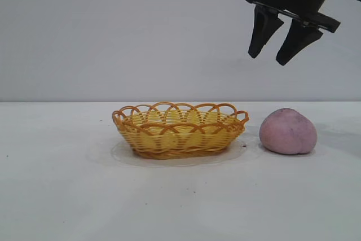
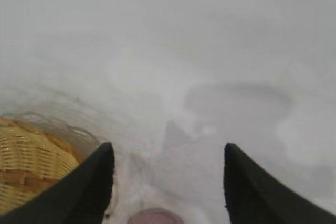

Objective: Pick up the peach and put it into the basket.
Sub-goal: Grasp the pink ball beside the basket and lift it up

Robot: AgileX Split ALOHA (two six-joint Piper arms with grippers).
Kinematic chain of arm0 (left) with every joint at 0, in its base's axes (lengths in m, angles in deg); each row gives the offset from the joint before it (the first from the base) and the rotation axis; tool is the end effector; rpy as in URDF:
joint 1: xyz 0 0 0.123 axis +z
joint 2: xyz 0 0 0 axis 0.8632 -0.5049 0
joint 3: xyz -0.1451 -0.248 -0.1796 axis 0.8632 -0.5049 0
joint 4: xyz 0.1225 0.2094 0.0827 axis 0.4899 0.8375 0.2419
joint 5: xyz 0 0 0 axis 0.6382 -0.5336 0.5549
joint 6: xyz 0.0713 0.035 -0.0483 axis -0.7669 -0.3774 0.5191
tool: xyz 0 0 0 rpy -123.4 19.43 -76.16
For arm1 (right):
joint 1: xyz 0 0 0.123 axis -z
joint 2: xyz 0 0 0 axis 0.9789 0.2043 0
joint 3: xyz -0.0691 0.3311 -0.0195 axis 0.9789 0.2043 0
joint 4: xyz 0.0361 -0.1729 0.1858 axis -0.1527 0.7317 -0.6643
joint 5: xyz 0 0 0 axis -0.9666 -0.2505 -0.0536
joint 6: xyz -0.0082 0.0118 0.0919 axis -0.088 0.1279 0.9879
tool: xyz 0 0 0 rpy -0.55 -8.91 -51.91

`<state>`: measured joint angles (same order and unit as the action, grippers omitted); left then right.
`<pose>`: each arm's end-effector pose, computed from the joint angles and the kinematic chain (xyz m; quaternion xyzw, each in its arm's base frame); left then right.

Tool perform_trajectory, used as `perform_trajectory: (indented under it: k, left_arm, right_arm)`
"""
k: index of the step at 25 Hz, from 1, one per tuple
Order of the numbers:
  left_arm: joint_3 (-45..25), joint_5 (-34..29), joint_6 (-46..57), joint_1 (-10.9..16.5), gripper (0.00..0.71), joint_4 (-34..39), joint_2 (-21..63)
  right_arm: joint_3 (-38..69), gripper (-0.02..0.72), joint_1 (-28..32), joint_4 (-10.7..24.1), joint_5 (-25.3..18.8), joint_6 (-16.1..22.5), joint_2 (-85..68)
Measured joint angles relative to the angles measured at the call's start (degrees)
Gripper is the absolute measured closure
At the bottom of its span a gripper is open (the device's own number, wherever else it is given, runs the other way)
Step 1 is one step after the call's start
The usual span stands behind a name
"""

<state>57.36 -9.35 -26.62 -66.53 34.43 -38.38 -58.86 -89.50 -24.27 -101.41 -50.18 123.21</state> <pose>-0.0550 0.0059 0.2685 0.0526 0.8725 -0.0329 0.4846 0.4367 0.1189 0.2592 -0.1777 0.9440 0.1765 0.2147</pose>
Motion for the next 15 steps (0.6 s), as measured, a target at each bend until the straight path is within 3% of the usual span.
perform_trajectory:
  k: [15]
  left_arm:
    - [-0.1, 0.6, -0.7, 0.0, 0.301, -0.2, 0.8]
  right_arm:
    - [0.0, 0.258, 0.0, 0.1, -0.1, 0.0, 0.0]
